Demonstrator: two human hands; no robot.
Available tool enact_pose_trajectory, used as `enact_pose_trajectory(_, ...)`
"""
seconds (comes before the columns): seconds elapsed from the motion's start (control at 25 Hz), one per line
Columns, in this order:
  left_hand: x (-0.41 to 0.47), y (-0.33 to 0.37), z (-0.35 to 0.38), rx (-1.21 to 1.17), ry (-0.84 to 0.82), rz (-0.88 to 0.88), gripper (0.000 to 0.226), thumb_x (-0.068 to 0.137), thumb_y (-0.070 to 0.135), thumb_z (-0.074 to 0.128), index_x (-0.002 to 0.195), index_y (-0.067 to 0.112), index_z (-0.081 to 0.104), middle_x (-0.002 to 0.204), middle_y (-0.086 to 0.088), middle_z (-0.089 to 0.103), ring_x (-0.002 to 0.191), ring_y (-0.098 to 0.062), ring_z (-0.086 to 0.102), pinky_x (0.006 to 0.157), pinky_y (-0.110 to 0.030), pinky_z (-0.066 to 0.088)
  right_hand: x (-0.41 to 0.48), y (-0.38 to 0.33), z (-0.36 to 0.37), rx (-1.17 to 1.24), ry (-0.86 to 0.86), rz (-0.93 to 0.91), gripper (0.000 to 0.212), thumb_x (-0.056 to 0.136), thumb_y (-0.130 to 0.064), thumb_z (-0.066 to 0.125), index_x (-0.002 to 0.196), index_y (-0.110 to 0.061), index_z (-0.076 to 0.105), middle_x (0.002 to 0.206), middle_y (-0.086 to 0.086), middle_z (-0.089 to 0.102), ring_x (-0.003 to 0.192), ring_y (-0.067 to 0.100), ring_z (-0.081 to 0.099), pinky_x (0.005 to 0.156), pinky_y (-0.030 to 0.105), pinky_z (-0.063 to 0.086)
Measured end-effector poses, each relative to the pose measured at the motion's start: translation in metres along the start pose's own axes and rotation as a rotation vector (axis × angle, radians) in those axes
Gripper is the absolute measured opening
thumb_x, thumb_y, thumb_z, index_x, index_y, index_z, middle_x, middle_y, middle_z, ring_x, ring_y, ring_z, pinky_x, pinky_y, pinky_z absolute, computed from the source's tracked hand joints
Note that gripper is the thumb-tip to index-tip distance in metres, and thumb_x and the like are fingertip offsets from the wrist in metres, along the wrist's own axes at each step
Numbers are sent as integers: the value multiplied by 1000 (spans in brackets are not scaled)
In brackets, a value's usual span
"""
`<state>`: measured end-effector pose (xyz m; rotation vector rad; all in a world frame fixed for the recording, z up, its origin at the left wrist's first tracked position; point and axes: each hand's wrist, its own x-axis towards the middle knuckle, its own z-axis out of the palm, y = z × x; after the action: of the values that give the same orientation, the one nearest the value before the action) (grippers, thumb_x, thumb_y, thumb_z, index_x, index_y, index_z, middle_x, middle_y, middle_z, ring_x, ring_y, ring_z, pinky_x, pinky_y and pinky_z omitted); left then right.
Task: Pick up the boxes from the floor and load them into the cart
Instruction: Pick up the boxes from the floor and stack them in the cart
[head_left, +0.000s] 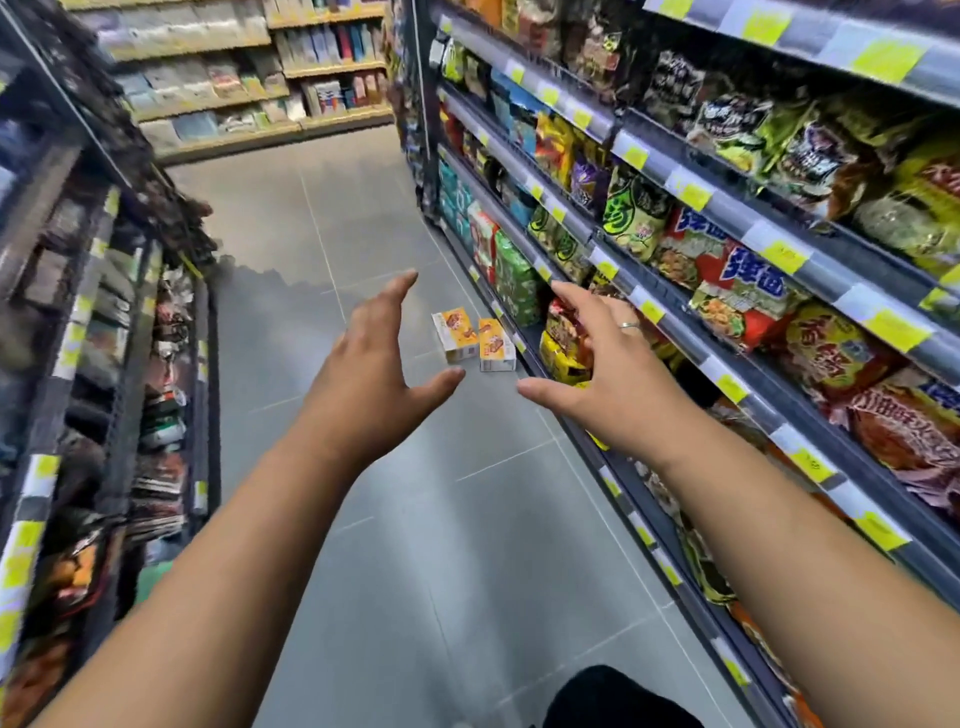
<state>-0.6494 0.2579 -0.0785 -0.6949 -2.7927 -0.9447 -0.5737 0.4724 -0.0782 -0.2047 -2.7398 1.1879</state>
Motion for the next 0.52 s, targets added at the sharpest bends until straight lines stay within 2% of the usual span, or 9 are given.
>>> enact_pose_trajectory(0.12, 54, -28, 15, -13, -54, 15, 92, 80, 41, 74, 151, 30, 17, 153, -1, 31, 138, -21, 33, 109, -32, 28, 58, 15, 12, 26, -34, 47, 89, 75, -45, 78, 146, -44, 24, 147, -10, 23, 115, 5, 41, 98, 24, 33)
enact_pose_trajectory(0.28, 159, -67, 38, -11, -83, 30, 93, 79, 40, 75, 152, 27, 17, 153, 0, 31, 140, -16, 30, 106, -22, 22, 172, 46, 26, 54, -29, 31, 87, 75, -46, 78, 144, -44, 26, 148, -9, 23, 125, 10, 42, 99, 26, 34)
enact_pose_trajectory(0.44, 249, -94, 54, 9, -108, -38, 94, 80, 43, 73, 152, 32, 13, 152, 3, 29, 138, -18, 32, 109, -27, 26, 284, 70, 37, 77, -67, 42, 86, 74, -43, 79, 144, -41, 29, 148, -8, 26, 124, 13, 44, 101, 31, 38)
enact_pose_trajectory(0.52, 293, -113, 59, 12, -102, -93, 95, 80, 43, 73, 152, 33, 12, 152, 3, 29, 138, -21, 32, 109, -30, 27, 338, 76, 44, 80, -131, 37, 86, 74, -42, 79, 144, -40, 29, 150, -7, 26, 127, 15, 43, 99, 28, 36)
